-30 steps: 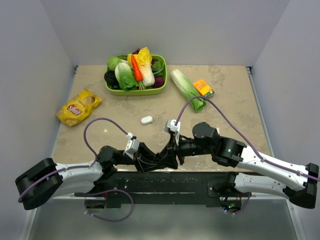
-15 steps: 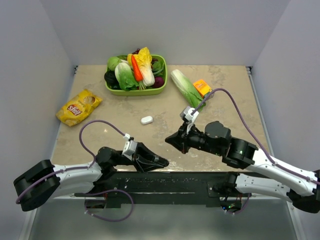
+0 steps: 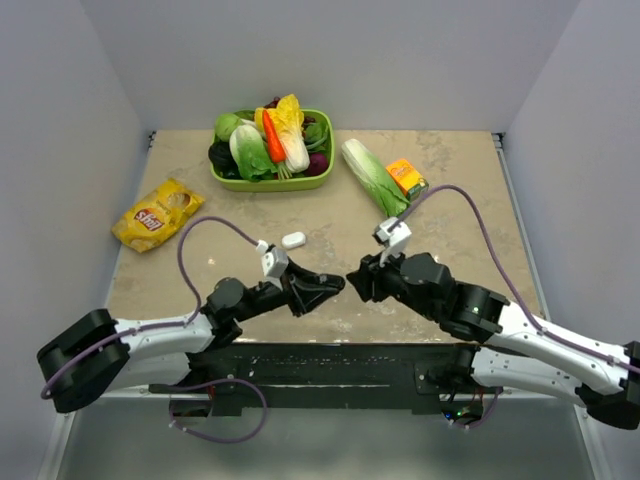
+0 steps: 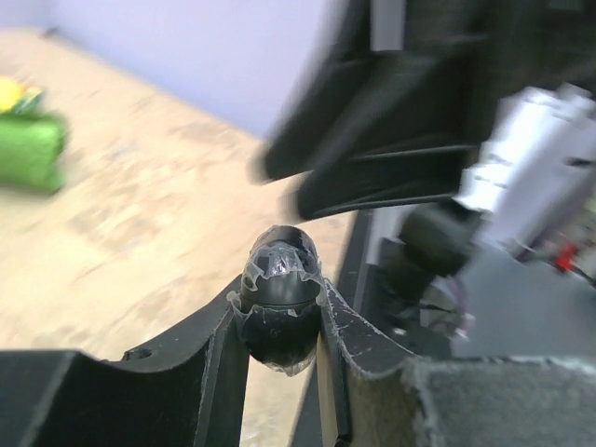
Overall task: Insert the wireless bluetooth earbuds into the charging case
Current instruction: Place the charging case at the center of the board.
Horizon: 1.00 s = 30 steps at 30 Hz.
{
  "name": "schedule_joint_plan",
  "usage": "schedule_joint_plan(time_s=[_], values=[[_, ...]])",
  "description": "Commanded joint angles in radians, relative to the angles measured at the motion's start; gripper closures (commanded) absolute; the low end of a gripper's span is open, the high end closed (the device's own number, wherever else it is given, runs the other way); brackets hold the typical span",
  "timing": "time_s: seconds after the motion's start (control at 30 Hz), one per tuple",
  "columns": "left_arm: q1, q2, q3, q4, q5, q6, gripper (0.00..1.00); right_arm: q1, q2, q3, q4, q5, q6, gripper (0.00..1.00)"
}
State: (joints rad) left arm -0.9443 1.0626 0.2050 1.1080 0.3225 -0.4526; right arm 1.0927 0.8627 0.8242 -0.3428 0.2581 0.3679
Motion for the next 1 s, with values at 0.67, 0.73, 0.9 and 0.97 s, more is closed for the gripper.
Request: schedule_joint_plan(time_s=[0.67, 0.73, 0.9, 0.97], values=[[0.285, 0.783, 0.445, -0.405, -0.186, -0.225, 0.97, 0.003, -0.080, -0.234, 0.090, 0.222, 0.143, 0.45], [0.292, 0.795, 0.447, -0.419, -0.183, -0.235, 0.82, 0.003, -0.074, -0.235, 0.090, 0.224, 0.140, 0.44], [0.299, 0.797, 0.430, -0.473, -0.192, -0.242, 0.60, 0.003, -0.080, -0.235, 0.067, 0.243, 0.141, 0.44], [0.303, 0.762, 0.412, -0.513, -0.207, -0.245, 0.54, 0.004, -0.085, -0.229, 0.045, 0.251, 0.143, 0.44]])
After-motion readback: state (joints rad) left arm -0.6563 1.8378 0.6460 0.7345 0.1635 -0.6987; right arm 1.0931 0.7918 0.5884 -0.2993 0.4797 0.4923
